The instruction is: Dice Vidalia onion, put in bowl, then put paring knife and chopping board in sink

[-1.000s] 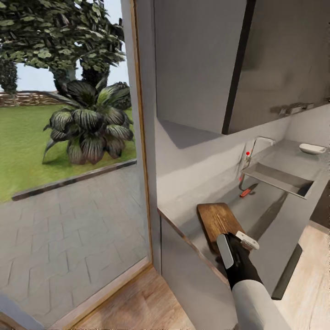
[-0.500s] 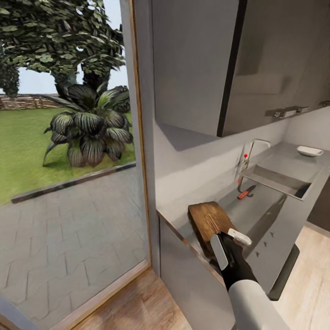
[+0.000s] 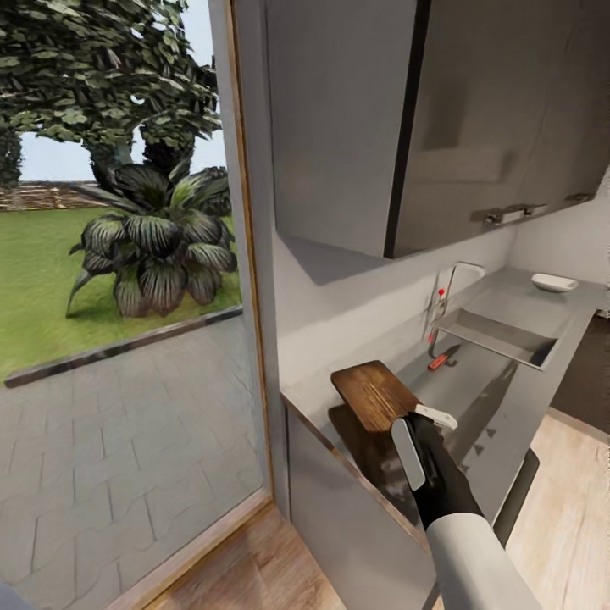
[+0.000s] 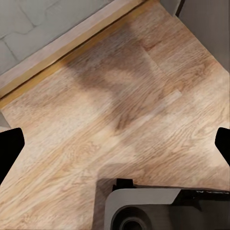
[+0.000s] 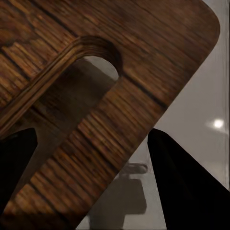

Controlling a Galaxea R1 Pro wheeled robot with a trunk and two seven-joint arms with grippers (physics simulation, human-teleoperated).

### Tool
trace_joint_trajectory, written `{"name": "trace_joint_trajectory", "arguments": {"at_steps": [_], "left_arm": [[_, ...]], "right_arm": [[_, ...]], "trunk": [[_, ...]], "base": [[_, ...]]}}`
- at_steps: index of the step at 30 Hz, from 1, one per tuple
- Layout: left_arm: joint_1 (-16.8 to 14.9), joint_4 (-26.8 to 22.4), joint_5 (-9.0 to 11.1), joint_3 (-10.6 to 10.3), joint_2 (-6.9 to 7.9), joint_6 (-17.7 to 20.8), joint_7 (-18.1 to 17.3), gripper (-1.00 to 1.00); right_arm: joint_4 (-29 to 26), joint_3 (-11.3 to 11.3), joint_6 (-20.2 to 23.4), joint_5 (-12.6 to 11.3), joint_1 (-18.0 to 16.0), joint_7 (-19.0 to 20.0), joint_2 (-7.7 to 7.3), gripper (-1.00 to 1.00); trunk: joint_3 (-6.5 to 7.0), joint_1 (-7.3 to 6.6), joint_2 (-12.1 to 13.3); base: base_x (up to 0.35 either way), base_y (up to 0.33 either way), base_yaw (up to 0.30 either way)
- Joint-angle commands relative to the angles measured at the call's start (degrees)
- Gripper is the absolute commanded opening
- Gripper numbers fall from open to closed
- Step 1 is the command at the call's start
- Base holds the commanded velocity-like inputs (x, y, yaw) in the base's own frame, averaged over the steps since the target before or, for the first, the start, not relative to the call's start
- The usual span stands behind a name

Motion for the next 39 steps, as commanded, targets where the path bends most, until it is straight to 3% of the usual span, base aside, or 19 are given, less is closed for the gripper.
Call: {"name": "trace_joint_trajectory", "arguments": {"at_steps": [1,11,18,39], "left_arm": [[0.01,0.47,0.34,-0.05,0.01,-0.10,-0.02,1.00],[0.01,4.75,0.33,0.03,0.01,-0.48,-0.17,1.00],[0.01,4.79,0.35,0.02,-0.31,-0.56,-0.13,1.00],[0.01,4.78,0.35,0.02,-0.34,-0.56,-0.10,1.00]], "right_arm": [[-0.13,-0.04,0.18,-0.62,-0.05,-0.45,0.02,-1.00],[-0.28,0.15,1.43,-0.70,-0.05,-0.28,-1.29,-1.00],[-0.30,0.16,2.72,-0.56,-0.05,3.86,-1.50,-1.00],[-0.34,0.21,2.75,-0.45,-0.05,4.19,-1.59,-1.00]], "trunk": [[-0.02,0.04,-0.12],[0.89,0.04,-0.12],[1.54,0.04,-0.12],[3.14,0.04,-0.12]], "base": [[0.000,0.000,-0.105],[0.000,-0.027,-0.099],[-0.032,-0.226,0.001],[-0.216,-0.198,0.193]]}}
